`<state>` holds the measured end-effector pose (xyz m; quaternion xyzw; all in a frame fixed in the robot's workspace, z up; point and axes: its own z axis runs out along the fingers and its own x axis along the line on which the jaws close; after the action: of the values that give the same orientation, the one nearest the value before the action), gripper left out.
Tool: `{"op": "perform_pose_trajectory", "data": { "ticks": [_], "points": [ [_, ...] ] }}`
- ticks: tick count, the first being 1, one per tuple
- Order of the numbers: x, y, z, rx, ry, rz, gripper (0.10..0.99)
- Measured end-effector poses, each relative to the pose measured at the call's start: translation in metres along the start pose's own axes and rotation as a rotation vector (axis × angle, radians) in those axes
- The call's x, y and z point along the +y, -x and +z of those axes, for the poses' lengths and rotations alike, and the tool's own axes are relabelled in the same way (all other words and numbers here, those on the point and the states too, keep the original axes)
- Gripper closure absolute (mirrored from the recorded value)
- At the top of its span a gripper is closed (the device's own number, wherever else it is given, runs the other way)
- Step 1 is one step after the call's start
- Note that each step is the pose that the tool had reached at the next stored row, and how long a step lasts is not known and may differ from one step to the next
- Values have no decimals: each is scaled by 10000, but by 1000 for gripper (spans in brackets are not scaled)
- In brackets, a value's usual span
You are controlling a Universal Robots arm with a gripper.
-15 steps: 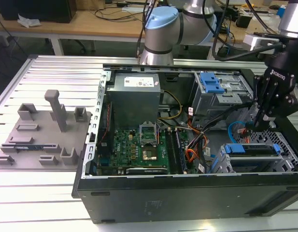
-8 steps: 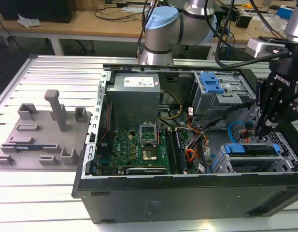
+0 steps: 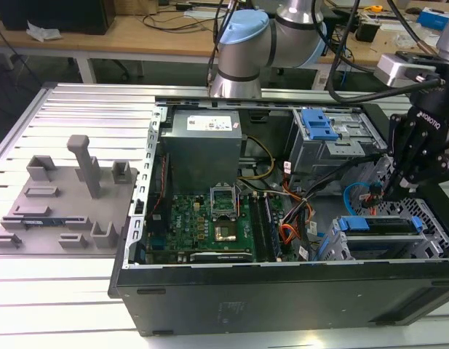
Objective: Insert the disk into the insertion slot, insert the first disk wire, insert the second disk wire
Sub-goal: 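Insert the first disk wire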
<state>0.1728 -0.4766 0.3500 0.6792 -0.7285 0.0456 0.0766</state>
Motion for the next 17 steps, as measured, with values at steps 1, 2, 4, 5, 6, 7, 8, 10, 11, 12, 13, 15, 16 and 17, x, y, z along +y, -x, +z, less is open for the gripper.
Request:
{"op": "perform_pose_trajectory", "data": {
  "ticks": [1,2,4,5,6,7,8,10,11,12,13,15,16,17],
  "points": [
    [0,0,-1,-1,0,0,922],
    [0,-1,-3,0,0,0,922],
    [1,-1,-3,-4,9,51,922],
    [0,-1,-4,-4,17,101,922],
    [0,-1,-3,-9,33,188,922],
    [0,-1,-4,-8,33,189,922],
    [0,-1,-4,-9,33,189,922],
    [0,-3,-5,-11,33,189,922],
    [-2,-10,-3,-81,38,184,922],
    [-2,-21,-1,-188,46,179,922],
    [-3,-35,2,-292,54,174,922],
    [-5,-64,7,-429,65,168,922],
    [-5,-72,9,-459,67,167,922],
    [-6,-78,9,-480,68,164,922]
  ]
}}
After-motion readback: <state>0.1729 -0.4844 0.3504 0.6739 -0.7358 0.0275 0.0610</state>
